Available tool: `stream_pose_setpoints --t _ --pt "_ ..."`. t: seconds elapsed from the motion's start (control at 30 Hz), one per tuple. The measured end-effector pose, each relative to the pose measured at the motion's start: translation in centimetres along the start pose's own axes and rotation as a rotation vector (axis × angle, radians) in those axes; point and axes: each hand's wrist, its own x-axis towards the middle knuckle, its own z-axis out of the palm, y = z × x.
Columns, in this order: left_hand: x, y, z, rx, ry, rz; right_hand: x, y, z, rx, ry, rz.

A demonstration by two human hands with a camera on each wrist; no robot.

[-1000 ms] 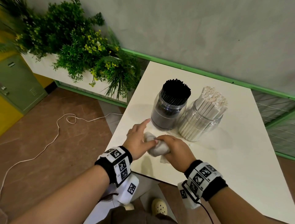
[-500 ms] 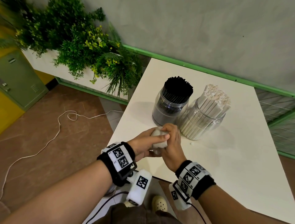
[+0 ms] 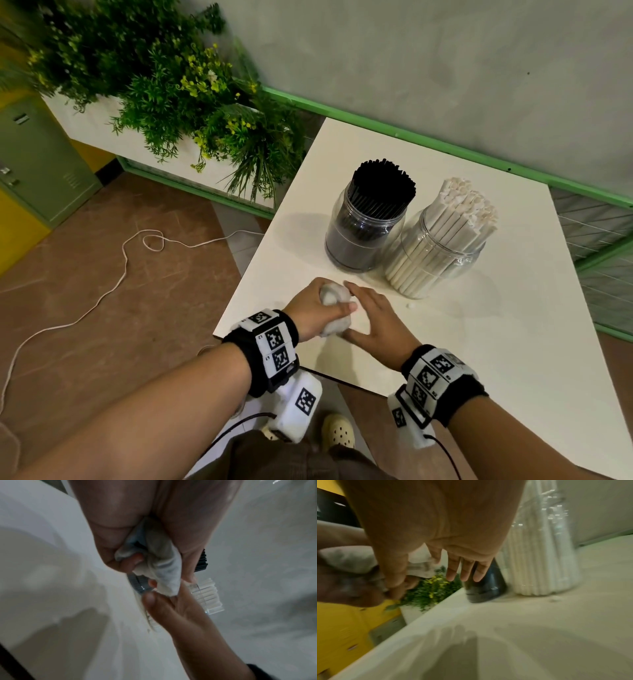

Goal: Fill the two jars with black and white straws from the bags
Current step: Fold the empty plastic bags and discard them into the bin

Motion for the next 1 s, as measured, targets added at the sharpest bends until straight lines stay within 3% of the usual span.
stream_pose_setpoints --t 0.1,0.17,0.27,0.4,0.5,0.63,0.73,0.83,1.0 --pt "0.7 -0.5 -1.2 -0.123 0.166 -0.148 -0.8 5.2 -0.7 -0.160 0.068 0.334" --pt "0.7 -0.2 -2.1 -0.173 0.180 -0.196 -1.6 8.0 -1.6 -0.271 0.077 0.513" --pt "-0.2 -1.1 -3.5 -0.059 0.151 -0.180 -1.9 10.3 -1.2 -0.318 -0.013 0.548" --pt "-1.3 -3.8 -4.6 -0.048 0.109 -0.176 -1.0 10.9 0.9 -0.239 0.178 0.562" --pt "-2.1 -5.1 -4.4 -0.067 0.029 -0.095 -0.2 11.0 1.1 -0.139 0.342 0.726" --pt "-3.1 -6.7 -4.2 -0.121 -0.017 -0.080 0.7 11.8 1.0 -0.076 0.380 0.919" --pt "-3.2 -7.6 -4.3 -0.107 0.034 -0.095 0.8 10.8 0.8 -0.170 0.271 0.917" --pt "-3.5 -8.5 -4.4 -0.132 0.027 -0.123 0.6 7.6 1.5 -0.139 0.182 0.817" --pt "-4.3 -10.3 -4.3 -0.253 0.078 -0.131 1.8 -1.9 6.1 0.466 -0.089 0.495"
